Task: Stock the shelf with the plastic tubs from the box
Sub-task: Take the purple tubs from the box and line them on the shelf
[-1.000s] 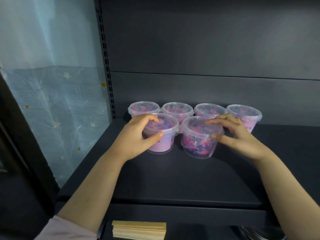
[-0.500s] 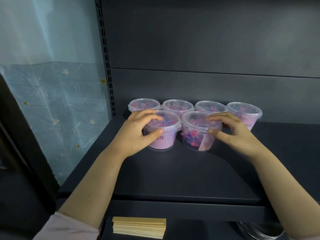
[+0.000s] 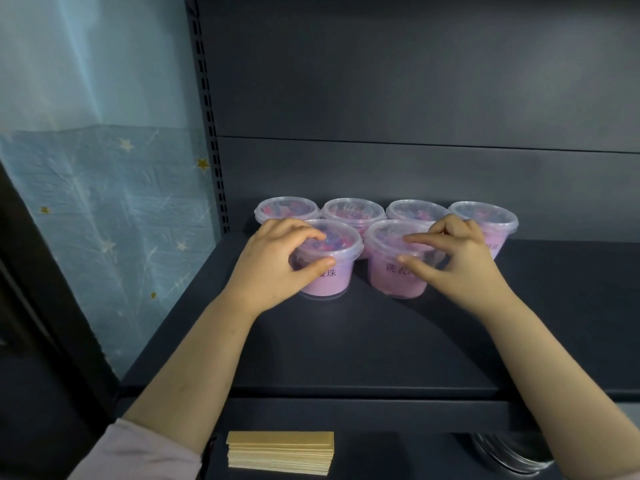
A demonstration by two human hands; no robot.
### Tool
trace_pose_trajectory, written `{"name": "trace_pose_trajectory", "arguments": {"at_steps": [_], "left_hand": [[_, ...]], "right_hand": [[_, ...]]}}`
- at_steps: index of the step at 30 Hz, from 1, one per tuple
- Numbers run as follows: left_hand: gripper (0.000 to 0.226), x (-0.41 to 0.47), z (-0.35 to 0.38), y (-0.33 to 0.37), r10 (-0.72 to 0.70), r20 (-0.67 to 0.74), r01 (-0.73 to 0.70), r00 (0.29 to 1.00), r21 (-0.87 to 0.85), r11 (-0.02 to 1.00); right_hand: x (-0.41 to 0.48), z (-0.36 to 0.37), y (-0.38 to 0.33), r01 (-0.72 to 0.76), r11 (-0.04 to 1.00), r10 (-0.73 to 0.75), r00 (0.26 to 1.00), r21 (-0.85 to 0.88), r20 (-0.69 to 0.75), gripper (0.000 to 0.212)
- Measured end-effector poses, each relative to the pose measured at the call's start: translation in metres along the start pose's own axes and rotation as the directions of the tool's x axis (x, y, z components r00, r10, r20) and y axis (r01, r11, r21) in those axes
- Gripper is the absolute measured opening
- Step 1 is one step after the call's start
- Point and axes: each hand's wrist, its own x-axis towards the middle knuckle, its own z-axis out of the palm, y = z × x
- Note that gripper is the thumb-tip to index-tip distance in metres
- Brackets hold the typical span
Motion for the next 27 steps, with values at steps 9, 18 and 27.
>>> {"name": "trace_pose_trajectory", "arguments": {"at_steps": [9, 18, 27], "left_hand": [[0.051, 0.001, 0.008, 0.011, -0.007, -0.045, 0.012, 0.999, 0.114, 0.993], [0.048, -0.002, 0.008, 0.011, -0.04, -0.023, 0.043, 0.999, 0.135, 0.99], [0.033, 0.019, 0.008, 0.082, 0.065, -0.103, -0.036, 0.993, 0.263, 0.964]], "right_hand": [[-0.009, -0.005, 0.006, 0.019, 0.989, -0.023, 0.999, 0.146, 0.029, 0.028], [-0.007, -0.003, 0.005, -0.038, 0.984, 0.029, 0.998, 0.173, 0.054, 0.032], [-0.038, -0.096, 0.01, -0.059, 0.966, 0.045, 0.997, -0.253, -0.062, 0.036]]}}
